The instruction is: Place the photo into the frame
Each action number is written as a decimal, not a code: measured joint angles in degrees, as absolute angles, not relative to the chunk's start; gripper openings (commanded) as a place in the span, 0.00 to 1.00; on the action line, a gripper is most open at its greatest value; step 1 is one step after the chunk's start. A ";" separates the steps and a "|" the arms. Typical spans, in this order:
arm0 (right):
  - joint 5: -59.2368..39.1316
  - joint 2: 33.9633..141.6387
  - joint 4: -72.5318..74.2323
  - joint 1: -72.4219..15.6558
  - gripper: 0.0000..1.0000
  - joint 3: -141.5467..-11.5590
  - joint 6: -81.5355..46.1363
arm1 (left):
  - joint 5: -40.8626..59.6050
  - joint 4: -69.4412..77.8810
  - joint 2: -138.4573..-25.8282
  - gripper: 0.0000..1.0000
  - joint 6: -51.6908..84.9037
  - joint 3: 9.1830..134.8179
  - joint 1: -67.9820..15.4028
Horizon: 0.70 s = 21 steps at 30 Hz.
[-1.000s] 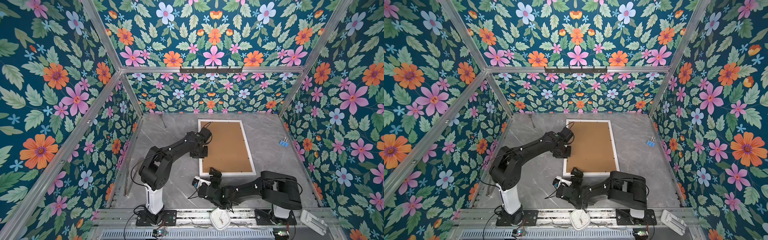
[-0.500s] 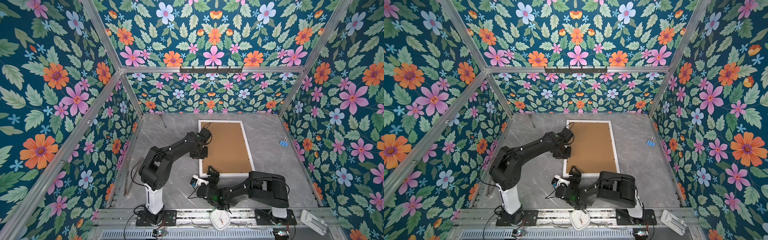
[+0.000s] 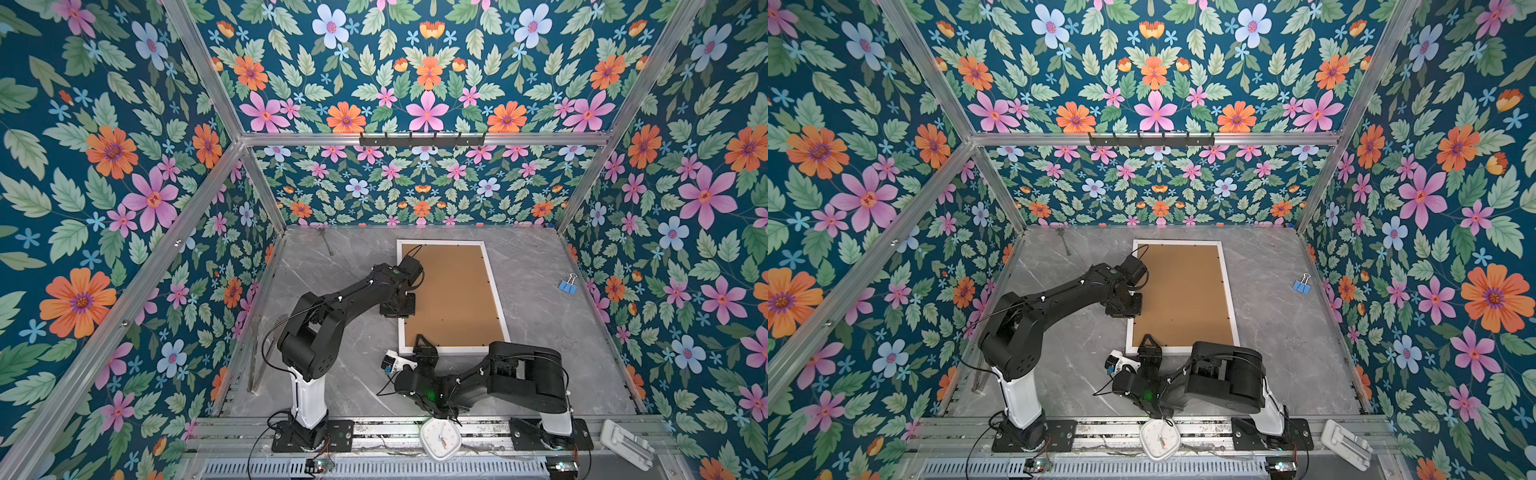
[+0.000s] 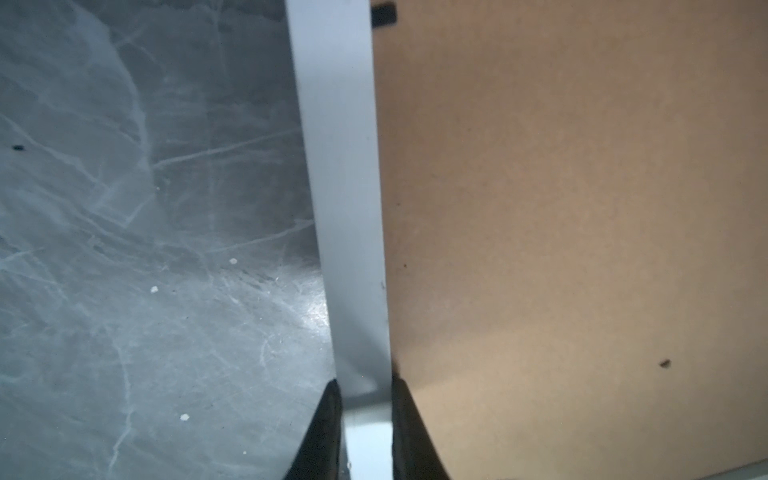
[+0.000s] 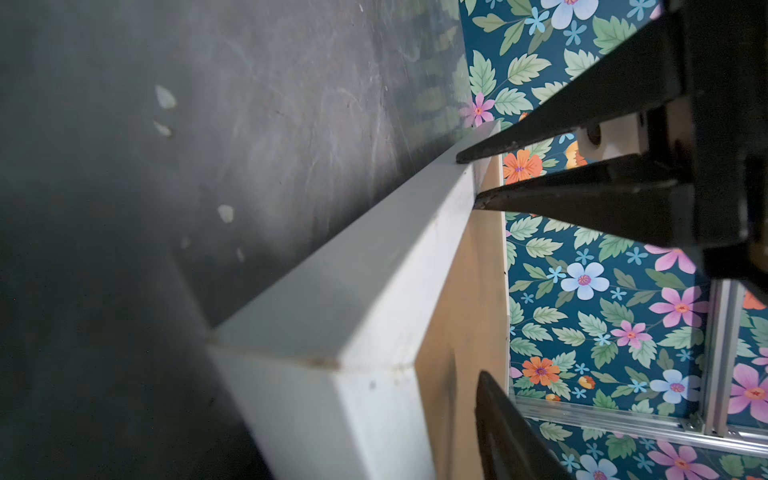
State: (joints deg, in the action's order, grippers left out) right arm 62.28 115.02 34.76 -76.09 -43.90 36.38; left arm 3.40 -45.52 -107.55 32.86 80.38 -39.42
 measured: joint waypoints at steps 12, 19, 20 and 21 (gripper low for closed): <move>62.81 116.31 37.65 -75.85 0.40 -43.53 41.47 | 3.60 -45.47 -106.76 0.36 32.42 80.07 -38.74; 63.83 117.23 40.25 -75.85 0.32 -43.53 45.21 | 2.98 -45.95 -105.27 0.49 32.42 79.85 -38.52; 64.12 117.27 40.25 -75.88 0.30 -43.53 45.78 | 2.85 -46.09 -104.90 0.50 32.42 79.77 -38.35; 64.66 117.27 40.25 -75.88 0.29 -43.51 46.83 | 2.68 -46.35 -104.53 0.50 32.42 79.70 -38.13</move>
